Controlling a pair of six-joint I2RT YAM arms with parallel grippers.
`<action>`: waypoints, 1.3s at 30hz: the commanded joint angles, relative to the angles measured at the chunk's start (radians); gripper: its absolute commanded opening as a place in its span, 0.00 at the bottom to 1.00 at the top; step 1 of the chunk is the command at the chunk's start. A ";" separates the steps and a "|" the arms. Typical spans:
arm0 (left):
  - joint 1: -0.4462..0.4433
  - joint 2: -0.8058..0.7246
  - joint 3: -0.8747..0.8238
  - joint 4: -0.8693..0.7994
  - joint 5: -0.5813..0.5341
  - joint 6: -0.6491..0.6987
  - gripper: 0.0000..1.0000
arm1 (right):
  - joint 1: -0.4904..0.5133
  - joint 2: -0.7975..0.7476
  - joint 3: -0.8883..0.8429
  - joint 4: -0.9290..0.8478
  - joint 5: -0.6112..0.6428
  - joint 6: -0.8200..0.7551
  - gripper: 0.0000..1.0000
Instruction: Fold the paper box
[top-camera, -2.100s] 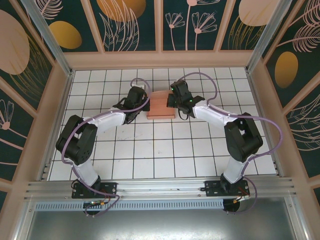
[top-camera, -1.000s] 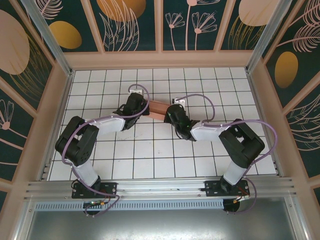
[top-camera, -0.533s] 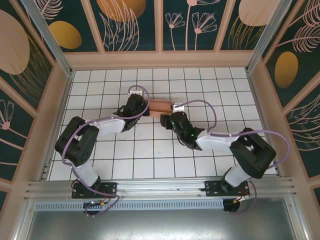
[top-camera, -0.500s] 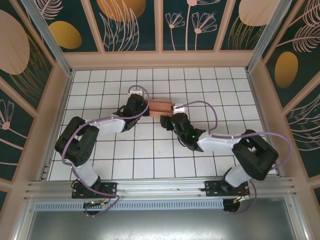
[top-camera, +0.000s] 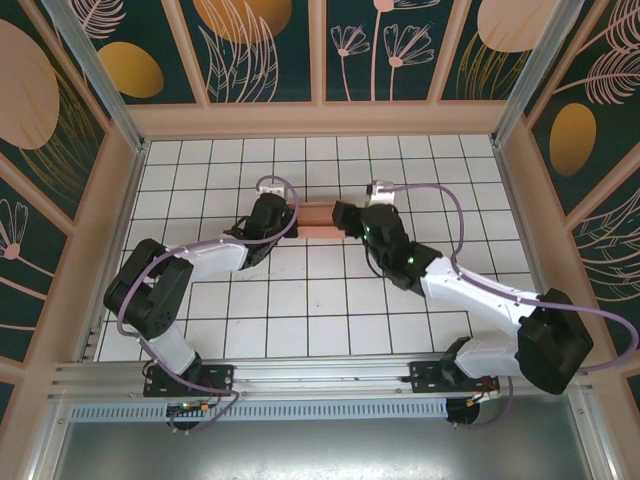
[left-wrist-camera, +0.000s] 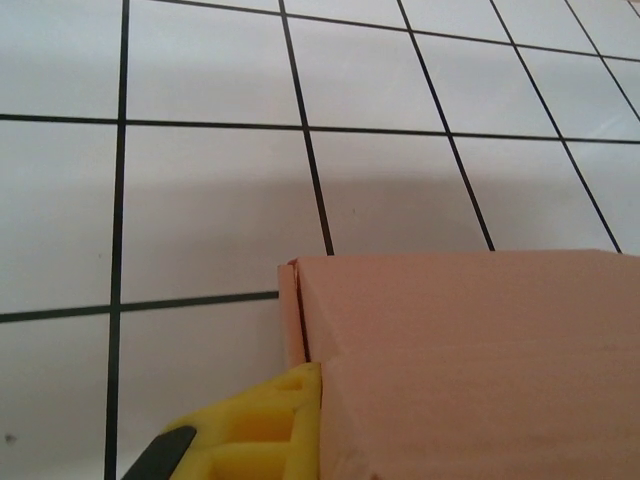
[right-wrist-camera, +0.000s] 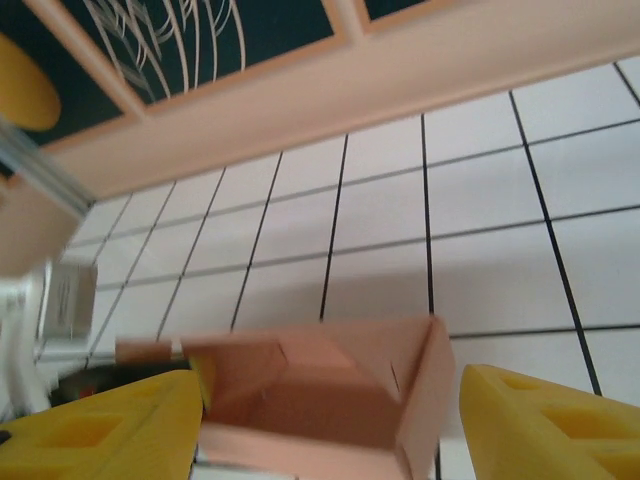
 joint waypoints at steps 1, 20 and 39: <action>-0.015 -0.038 -0.031 -0.049 0.000 0.010 0.09 | -0.031 0.060 0.087 -0.099 -0.013 0.074 0.69; -0.029 -0.123 -0.147 0.003 0.075 0.005 0.33 | -0.133 0.293 0.218 -0.186 -0.193 0.127 0.70; -0.025 -0.585 -0.308 -0.057 0.033 -0.004 0.99 | -0.131 0.377 0.130 -0.183 -0.266 0.104 0.76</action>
